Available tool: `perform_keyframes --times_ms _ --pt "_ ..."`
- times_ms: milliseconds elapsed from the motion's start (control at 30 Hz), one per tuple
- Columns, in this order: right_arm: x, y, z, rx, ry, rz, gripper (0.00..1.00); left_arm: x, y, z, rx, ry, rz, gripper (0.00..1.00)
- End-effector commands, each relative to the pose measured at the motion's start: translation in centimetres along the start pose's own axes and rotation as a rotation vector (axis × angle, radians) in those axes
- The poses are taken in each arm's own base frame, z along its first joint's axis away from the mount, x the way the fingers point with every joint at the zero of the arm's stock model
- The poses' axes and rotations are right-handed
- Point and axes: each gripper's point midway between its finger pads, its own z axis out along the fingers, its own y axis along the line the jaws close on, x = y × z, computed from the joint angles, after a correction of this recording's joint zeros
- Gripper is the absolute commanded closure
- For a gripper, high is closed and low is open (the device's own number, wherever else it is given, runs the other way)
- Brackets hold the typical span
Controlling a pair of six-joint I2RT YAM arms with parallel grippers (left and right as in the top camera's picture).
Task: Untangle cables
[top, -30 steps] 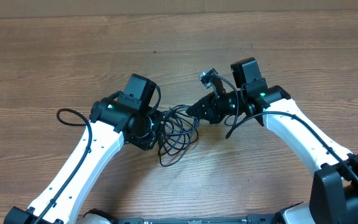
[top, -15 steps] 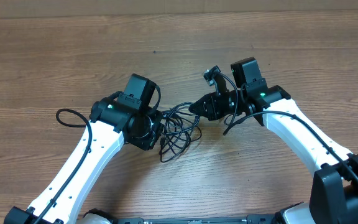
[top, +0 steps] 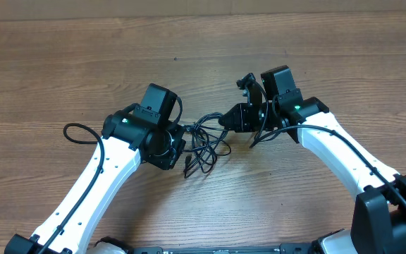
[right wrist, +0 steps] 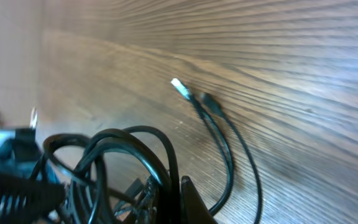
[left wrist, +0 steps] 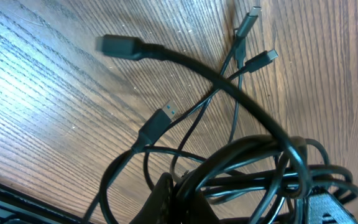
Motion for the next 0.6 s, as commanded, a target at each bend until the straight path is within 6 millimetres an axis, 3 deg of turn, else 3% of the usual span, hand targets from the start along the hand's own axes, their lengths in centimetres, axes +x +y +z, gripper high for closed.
perform_keyframes --times_ms 0,167,400,500,567 --pt "-3.9 -5.2 -3.0 0.275 -0.198 0.141 0.96 -2.4 1.5 0.0 -0.062 -0.112 -0.049 0.96" --pt "-3.7 -6.9 -3.8 0.329 -0.217 0.250 0.96 -2.4 1.5 0.0 -0.062 -0.112 -0.048 0.96" --pt "-3.8 -7.9 -4.4 0.340 -0.224 0.283 0.96 -2.4 1.5 0.0 -0.062 -0.111 -0.028 0.96" --pt "-3.8 -7.8 -4.4 0.337 -0.223 0.281 0.96 -2.5 1.2 0.0 -0.054 -0.112 0.068 0.96" --pt "-3.8 -7.6 -4.4 0.329 -0.216 0.248 0.90 -2.5 0.6 0.0 -0.035 -0.113 0.175 0.96"
